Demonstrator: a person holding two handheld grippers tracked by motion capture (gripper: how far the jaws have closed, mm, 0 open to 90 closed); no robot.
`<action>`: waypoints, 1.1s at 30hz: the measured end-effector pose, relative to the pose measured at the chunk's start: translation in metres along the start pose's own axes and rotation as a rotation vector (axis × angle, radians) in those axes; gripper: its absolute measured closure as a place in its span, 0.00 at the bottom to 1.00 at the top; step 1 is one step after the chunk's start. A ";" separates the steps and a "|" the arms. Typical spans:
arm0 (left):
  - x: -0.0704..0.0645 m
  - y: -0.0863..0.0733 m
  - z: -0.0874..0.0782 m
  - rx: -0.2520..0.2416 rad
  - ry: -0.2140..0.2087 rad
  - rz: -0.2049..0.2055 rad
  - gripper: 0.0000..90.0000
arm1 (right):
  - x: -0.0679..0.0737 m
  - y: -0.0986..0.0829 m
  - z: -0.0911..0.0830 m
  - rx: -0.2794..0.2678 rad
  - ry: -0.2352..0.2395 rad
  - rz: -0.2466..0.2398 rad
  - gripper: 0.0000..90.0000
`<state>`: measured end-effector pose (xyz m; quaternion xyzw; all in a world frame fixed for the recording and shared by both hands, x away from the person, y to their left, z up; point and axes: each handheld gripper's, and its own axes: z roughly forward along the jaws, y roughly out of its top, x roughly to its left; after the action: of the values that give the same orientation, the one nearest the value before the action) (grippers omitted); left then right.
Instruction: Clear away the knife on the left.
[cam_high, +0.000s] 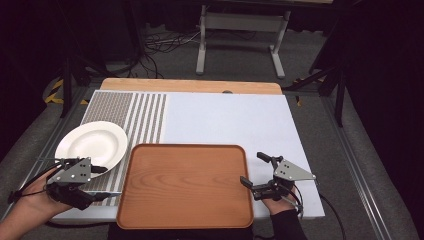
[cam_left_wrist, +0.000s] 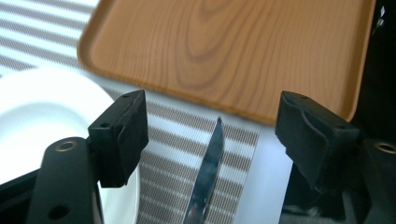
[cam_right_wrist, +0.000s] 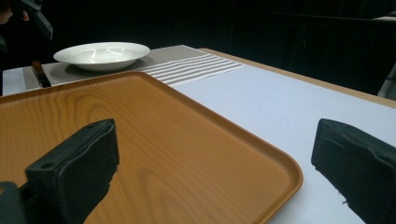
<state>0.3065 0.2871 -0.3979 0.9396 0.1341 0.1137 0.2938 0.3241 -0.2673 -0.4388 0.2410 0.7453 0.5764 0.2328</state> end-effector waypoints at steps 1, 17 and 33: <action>0.000 0.000 0.000 0.010 0.001 0.003 0.31 | 0.000 0.000 0.000 0.001 -0.001 -0.001 0.02; 0.005 -0.010 0.000 0.212 -0.019 0.058 0.40 | 0.000 0.000 0.000 0.005 0.002 -0.003 0.02; 0.007 -0.028 0.009 0.376 -0.002 0.096 0.49 | 0.001 0.000 0.001 0.004 0.017 -0.002 0.02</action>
<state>0.3111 0.3066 -0.4203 0.9834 0.1077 0.0993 0.1075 0.3241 -0.2664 -0.4395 0.2358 0.7488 0.5766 0.2264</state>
